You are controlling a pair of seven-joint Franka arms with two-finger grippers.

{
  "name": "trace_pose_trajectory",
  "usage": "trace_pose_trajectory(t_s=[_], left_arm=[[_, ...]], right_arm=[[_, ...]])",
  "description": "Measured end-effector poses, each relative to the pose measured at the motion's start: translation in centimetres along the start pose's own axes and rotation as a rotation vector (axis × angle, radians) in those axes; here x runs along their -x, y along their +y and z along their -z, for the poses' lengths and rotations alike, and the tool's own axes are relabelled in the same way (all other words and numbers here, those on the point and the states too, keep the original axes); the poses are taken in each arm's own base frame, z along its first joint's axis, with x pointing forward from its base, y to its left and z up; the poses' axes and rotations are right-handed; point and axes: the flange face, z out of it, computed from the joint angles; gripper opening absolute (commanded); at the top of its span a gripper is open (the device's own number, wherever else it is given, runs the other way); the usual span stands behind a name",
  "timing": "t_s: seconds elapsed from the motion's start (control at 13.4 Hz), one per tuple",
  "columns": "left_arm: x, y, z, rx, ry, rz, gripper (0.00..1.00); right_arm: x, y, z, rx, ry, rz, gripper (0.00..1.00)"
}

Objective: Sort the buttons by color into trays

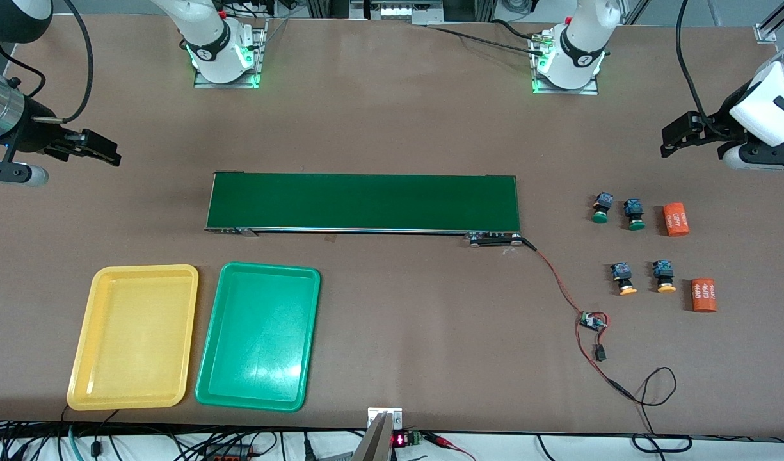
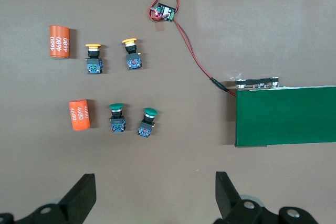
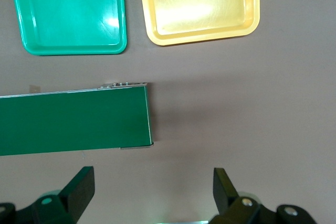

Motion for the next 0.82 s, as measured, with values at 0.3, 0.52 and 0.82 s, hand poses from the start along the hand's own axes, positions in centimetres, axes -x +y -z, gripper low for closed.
trace_pose_trajectory(t_s=[0.3, 0.52, 0.82], left_arm=[[0.0, 0.1, 0.0, 0.000, -0.001, -0.002, 1.00], [-0.2, 0.1, -0.4, -0.001, -0.011, -0.002, 1.00], [-1.2, -0.4, -3.1, -0.002, -0.087, 0.009, 1.00]], right_arm=[[-0.1, 0.3, 0.1, 0.001, 0.008, -0.005, 1.00], [-0.3, 0.3, -0.1, 0.008, 0.012, -0.005, 1.00], [-0.5, 0.3, -0.3, 0.010, 0.013, -0.004, 1.00]])
